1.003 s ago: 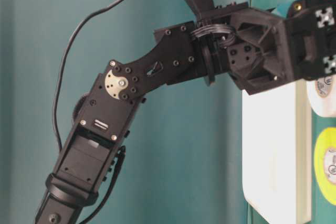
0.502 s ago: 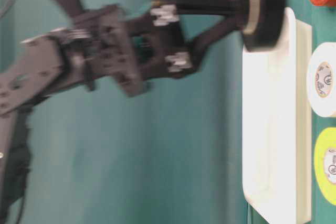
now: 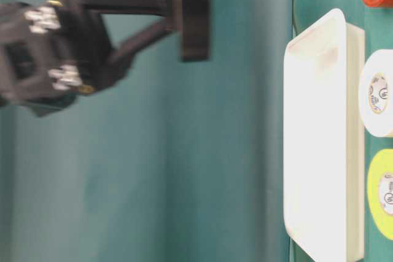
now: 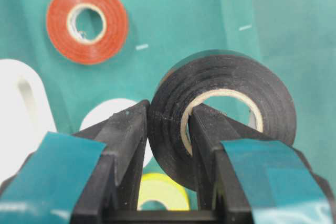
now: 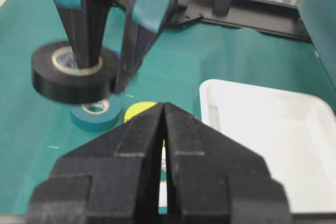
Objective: Pick up the tape from a random location and place it into the white case.
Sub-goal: 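Lift the black tape roll upward with the left gripper, then carry the black tape roll toward the white tray with the left gripper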
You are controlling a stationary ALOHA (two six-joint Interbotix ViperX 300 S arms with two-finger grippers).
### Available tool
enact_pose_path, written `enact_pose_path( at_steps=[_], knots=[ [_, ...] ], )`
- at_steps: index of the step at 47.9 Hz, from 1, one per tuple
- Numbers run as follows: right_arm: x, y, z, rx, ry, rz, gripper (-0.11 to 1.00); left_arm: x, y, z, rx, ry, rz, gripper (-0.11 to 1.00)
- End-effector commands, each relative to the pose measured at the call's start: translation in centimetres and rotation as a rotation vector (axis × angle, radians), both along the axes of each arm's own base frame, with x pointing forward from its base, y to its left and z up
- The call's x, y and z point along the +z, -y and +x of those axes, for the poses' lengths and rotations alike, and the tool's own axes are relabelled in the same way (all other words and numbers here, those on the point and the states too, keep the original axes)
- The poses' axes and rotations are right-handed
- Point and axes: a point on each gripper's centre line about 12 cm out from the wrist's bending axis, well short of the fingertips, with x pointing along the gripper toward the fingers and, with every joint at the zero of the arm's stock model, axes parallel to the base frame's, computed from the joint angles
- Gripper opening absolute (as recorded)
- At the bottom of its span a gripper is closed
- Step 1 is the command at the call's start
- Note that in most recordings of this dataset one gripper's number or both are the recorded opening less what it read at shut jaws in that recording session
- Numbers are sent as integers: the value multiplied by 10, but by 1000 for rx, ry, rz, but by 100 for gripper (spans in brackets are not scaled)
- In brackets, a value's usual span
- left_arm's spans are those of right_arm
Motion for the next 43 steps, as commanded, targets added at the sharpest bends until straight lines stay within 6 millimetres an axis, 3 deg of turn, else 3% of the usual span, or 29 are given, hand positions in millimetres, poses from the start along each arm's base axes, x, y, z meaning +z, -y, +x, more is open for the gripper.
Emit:
enact_pose_path(
  at_steps=[1,11,43],
  knots=[
    [8,0,3,0,18,0,0,47,4,-10,-8,87,-5,20],
    [8,0,3,0,14,1,0,70,5,-15,-10,97,-4,20],
    [8,0,3,0,14,0,0,69,5,-16,-9,87,-5,20]
  ],
)
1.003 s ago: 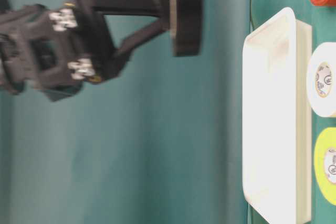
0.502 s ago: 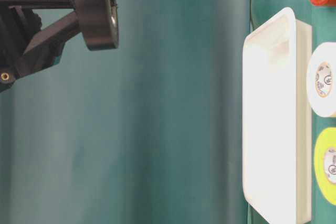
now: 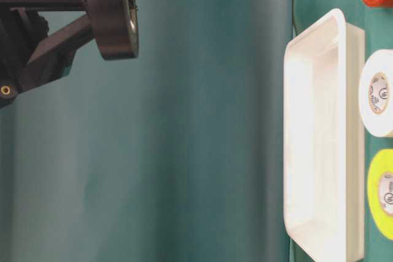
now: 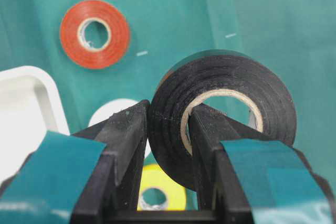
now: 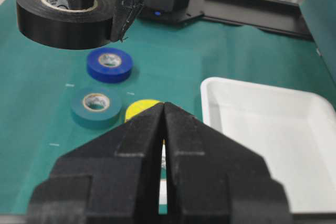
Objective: Pick up the tape from a random location and place it into the white case.
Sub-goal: 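Carry the black tape roll toward the white tray with the left gripper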
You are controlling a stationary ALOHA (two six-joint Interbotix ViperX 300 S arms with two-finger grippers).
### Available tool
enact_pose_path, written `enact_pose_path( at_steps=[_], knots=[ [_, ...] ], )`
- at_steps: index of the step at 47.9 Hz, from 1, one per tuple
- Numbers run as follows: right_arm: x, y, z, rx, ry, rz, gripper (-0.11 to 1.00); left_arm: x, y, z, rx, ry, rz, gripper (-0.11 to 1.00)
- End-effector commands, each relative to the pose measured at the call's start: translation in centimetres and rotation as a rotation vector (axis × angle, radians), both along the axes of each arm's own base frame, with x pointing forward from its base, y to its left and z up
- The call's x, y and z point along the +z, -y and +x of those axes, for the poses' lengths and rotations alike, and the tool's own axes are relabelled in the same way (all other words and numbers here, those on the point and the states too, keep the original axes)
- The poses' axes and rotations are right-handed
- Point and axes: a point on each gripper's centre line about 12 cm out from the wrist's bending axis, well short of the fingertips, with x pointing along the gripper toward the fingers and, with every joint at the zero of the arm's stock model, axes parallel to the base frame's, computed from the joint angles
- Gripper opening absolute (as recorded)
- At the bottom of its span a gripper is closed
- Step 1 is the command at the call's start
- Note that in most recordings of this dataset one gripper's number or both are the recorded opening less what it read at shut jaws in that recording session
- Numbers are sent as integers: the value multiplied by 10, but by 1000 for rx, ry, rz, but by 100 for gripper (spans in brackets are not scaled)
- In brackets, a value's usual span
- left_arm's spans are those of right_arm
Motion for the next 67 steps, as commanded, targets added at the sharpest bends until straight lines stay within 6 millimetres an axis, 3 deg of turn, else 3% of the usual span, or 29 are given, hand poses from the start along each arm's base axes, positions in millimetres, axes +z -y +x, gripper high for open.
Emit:
enact_pose_path(
  at_steps=[1,21,30,38,57,67],
  knots=[
    [8,0,3,0,20,1,0,32,1,-11,-1,73,-5,20],
    [8,0,3,0,20,1,0,30,-2,-12,2,70,-4,20],
    [8,0,3,0,18,0,0,28,-12,-9,21,77,-1,20],
    [8,0,3,0,18,0,0,28,-36,-8,69,86,1,20],
    [8,0,3,0,14,-2,0,22,-122,-14,242,89,9,20],
    [7,0,2,0,11,0,0,21,-154,-20,308,89,12,20]
  ],
)
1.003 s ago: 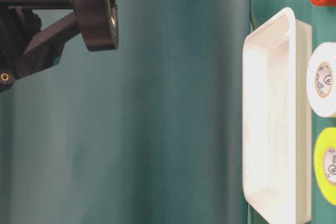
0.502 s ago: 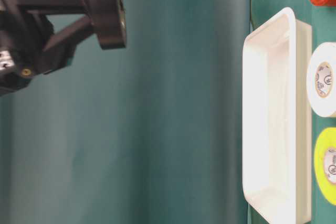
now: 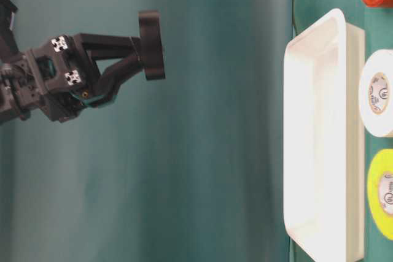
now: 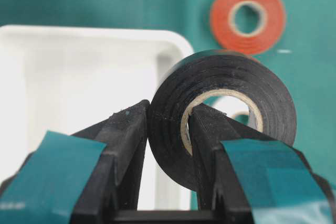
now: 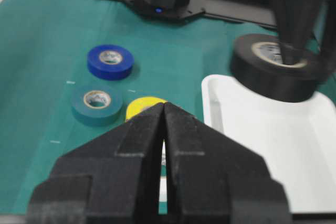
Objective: Pick up the tape from a random location and place it into the white case.
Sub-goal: 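Carry the black tape roll toward the white tray with the left gripper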
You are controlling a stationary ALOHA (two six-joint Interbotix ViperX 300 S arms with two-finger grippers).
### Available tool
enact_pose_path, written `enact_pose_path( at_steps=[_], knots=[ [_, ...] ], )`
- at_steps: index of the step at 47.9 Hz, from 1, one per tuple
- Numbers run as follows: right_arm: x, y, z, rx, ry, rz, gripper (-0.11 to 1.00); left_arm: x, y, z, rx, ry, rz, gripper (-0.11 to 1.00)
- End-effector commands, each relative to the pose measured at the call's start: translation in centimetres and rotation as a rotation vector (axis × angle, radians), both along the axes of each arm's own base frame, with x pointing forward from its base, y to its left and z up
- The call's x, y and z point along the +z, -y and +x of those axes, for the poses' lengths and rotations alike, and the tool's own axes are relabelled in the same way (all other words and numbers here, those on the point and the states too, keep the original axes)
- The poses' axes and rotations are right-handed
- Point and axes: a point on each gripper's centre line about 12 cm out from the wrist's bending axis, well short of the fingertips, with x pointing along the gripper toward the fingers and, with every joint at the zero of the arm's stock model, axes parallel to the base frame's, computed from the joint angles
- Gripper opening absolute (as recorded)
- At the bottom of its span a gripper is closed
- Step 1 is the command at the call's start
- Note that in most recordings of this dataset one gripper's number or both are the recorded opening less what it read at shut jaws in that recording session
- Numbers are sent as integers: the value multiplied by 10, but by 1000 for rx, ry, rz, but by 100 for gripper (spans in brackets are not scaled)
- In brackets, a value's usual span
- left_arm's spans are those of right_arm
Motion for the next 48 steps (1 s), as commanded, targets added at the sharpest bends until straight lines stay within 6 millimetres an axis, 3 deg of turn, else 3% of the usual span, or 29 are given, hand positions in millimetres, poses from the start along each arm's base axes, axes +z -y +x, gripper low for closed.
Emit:
enact_pose_path(
  at_steps=[1,25,48],
  knots=[
    [9,0,3,0,21,0,0,33,-11,-14,25,72,21,20],
    [8,0,3,0,12,-3,0,28,-22,-23,53,48,15,20],
    [8,0,3,0,12,-3,0,6,-34,-79,119,32,9,20]
  ],
)
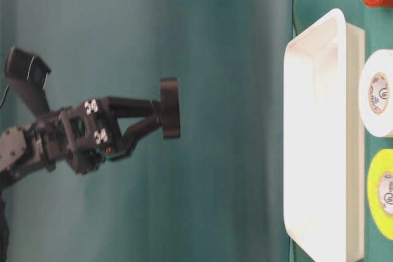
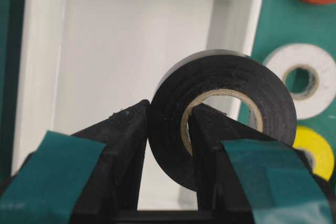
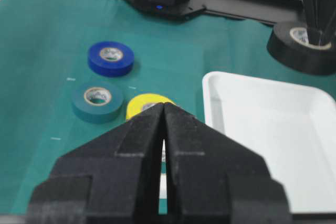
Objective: Pick up the tape from a random location and place it into the white case.
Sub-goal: 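Carry the black tape roll toward the white tray with the left gripper, then lower the black tape roll into the white tray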
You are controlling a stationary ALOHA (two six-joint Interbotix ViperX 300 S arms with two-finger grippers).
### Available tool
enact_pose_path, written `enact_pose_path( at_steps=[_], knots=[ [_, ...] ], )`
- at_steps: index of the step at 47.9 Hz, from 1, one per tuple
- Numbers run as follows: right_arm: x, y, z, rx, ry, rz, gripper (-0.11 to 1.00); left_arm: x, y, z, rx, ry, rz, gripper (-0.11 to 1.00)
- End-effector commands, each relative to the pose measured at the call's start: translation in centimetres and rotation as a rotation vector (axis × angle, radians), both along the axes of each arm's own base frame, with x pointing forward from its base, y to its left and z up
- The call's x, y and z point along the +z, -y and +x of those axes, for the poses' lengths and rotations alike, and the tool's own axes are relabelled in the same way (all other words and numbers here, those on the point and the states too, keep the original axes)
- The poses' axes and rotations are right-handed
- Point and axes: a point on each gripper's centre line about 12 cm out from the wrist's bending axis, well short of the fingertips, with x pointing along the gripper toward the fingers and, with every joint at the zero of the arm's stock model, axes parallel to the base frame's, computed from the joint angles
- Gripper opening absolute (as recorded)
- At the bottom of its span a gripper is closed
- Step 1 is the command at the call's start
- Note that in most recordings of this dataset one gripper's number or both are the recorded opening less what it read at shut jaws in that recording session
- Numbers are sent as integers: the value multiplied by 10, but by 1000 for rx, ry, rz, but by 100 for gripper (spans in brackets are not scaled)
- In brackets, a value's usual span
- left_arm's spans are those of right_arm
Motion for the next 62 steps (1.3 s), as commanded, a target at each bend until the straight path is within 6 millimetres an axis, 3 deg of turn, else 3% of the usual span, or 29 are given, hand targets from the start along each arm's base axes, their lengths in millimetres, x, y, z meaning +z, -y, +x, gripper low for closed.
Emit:
enact_pose_path(
  at_steps=[1,13,46,55,62],
  knots=[
    [8,0,3,1,17,-3,0,24,3,-20,10,67,23,20],
    [8,0,3,1,18,-3,0,12,9,-40,23,47,10,20],
    [9,0,3,1,21,-3,0,11,8,-39,26,64,16,20],
    [9,0,3,1,21,-5,0,-2,6,-37,29,66,17,20],
    [8,0,3,0,18,-2,0,-25,0,-37,41,50,12,20]
  ],
)
